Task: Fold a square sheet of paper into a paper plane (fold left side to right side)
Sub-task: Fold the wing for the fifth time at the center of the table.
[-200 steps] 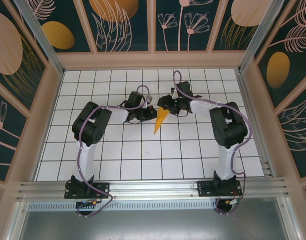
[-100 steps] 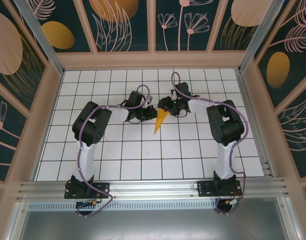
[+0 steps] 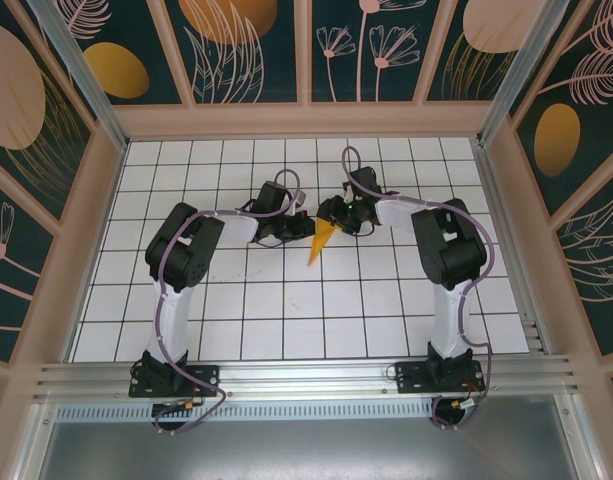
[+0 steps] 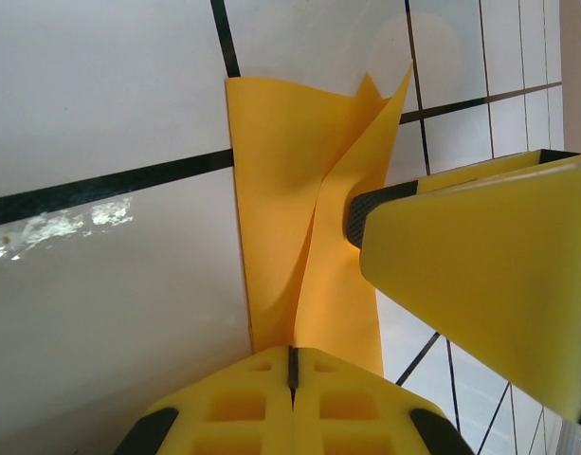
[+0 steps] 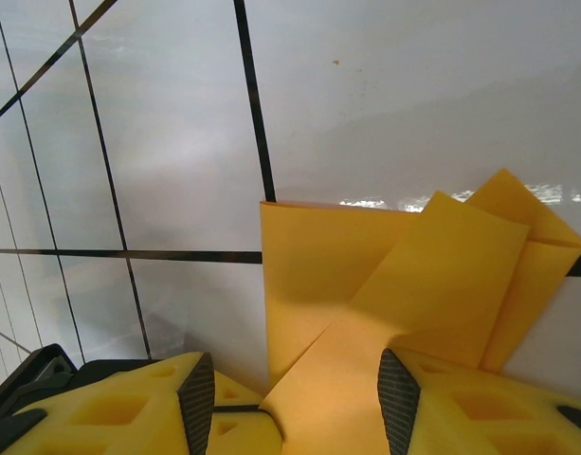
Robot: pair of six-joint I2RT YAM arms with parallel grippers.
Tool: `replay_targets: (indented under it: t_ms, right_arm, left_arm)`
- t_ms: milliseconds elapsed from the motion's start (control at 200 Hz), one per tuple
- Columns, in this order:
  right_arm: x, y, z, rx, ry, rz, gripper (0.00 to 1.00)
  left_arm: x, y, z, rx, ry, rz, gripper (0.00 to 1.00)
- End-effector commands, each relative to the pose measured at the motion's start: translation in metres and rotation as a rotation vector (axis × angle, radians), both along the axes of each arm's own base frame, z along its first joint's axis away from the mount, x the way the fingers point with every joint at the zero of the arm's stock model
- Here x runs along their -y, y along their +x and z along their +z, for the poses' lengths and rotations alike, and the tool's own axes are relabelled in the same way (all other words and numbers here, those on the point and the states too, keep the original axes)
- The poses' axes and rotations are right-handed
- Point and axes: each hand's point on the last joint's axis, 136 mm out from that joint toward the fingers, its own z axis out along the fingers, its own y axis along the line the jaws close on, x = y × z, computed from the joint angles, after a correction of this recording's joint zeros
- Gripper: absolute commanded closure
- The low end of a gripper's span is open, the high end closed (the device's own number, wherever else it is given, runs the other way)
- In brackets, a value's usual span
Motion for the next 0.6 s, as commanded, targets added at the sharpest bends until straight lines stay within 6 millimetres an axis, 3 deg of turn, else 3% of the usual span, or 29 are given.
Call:
replay_targets:
  t_ms: [0,240,450,596]
  right_arm:
    - [0.023,-0.015,-0.036,-0.095,-0.090,-0.039,0.47]
    - [0.029,-0.019,-0.042,-0.110,-0.091,-0.051,0.47]
    - [0.027,-0.018,-0.042,-0.107,-0.084,-0.050,0.47]
    - [0.027,-0.018,-0.043,-0.108,-0.085,-0.048,0.47]
  left_arm:
    - [-0.005,-0.002,-0.020,0.020,0.072,0.010,0.93]
    - [-0.019,-0.015,0.022,0.087,0.059,0.009,0.71]
    - [-0.029,-0.057,0.048,0.098,-0.010,-0.027,0.71]
    - [-0.014,-0.079,0.071,0.106,-0.095,-0.094,0.72]
